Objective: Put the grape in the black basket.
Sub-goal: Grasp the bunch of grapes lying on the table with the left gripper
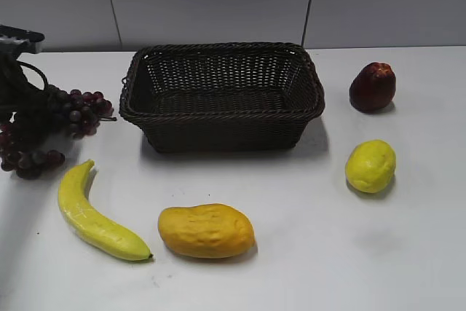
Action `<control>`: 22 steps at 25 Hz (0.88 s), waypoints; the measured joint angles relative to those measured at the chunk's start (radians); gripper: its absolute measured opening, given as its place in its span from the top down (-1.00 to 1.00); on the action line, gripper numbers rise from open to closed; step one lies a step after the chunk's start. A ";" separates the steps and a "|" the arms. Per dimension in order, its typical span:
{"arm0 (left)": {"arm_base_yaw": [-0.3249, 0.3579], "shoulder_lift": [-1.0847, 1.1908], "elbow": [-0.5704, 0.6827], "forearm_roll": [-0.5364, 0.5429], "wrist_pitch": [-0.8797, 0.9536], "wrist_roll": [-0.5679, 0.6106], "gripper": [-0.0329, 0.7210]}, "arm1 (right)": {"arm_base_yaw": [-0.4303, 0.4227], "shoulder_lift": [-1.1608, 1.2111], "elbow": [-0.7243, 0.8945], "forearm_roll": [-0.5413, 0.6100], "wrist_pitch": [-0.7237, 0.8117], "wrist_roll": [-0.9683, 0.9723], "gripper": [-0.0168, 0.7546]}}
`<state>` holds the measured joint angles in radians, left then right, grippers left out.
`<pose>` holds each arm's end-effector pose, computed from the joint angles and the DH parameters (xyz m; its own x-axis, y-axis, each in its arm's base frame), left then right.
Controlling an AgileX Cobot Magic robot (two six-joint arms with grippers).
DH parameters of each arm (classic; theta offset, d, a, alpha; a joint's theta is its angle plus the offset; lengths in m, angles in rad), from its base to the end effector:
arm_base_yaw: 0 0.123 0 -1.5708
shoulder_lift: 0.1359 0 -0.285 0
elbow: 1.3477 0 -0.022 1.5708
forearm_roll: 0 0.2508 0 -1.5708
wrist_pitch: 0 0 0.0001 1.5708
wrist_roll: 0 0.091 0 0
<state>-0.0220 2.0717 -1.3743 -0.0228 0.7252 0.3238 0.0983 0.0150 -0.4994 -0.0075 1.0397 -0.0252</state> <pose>0.4086 -0.0104 0.1380 -0.9191 0.3222 -0.2269 0.3179 0.9465 0.0564 -0.0015 -0.0007 0.2789 -0.4461 -0.0731 -0.8920 -0.1054 0.9940 -0.0288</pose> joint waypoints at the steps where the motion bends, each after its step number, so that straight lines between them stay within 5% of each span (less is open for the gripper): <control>1: 0.000 0.011 -0.004 -0.004 0.000 0.000 -0.66 | 0.000 0.000 0.000 0.000 0.000 0.000 -0.57; 10: 0.000 0.048 -0.016 -0.018 -0.017 0.000 -0.50 | 0.000 0.000 0.000 0.000 0.000 0.000 -0.57; 17: 0.000 0.048 -0.016 -0.014 -0.015 0.000 0.23 | 0.000 0.000 0.000 0.000 0.000 0.000 -0.57; 22: 0.000 0.011 -0.016 -0.012 0.003 0.000 0.26 | 0.000 0.000 0.000 0.000 0.000 0.000 -0.57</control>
<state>-0.0220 2.0829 -1.3901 -0.0349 0.7284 0.3241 0.0983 0.0150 -0.4994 -0.0075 1.0397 -0.0252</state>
